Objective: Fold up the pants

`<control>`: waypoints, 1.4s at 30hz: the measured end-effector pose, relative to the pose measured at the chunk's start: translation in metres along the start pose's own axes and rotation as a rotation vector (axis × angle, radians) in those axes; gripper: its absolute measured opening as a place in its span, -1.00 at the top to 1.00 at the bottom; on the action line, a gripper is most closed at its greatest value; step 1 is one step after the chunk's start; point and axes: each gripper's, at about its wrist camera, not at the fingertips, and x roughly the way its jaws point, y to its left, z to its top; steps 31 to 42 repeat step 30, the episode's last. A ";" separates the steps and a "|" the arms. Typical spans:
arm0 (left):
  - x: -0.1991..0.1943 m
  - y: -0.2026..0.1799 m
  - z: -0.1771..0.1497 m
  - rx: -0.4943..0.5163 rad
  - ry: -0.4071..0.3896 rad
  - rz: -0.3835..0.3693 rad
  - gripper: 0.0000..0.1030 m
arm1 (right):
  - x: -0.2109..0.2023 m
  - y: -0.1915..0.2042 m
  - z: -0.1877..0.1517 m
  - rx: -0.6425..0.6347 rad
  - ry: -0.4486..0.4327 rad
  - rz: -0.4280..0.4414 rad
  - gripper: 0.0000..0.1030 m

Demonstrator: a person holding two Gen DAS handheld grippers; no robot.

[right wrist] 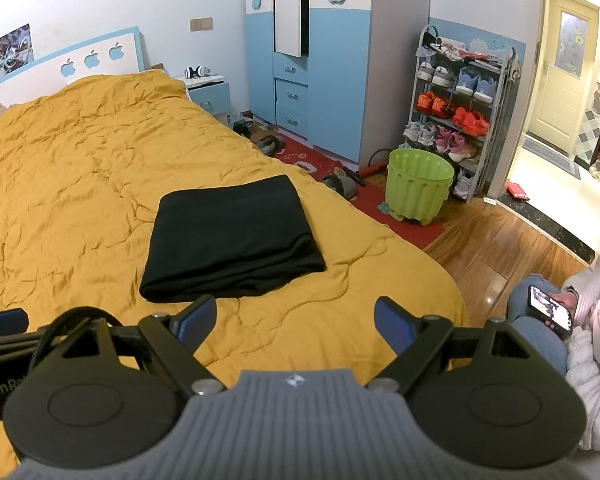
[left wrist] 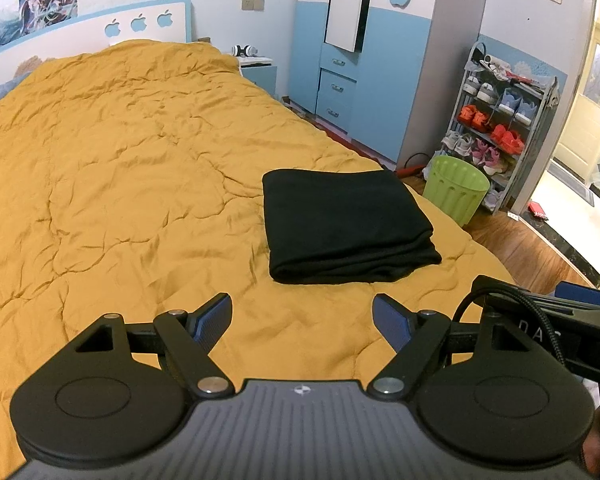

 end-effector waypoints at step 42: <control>-0.001 0.000 -0.002 0.002 -0.004 0.000 -0.81 | 0.002 0.002 0.000 0.001 0.002 -0.001 -0.59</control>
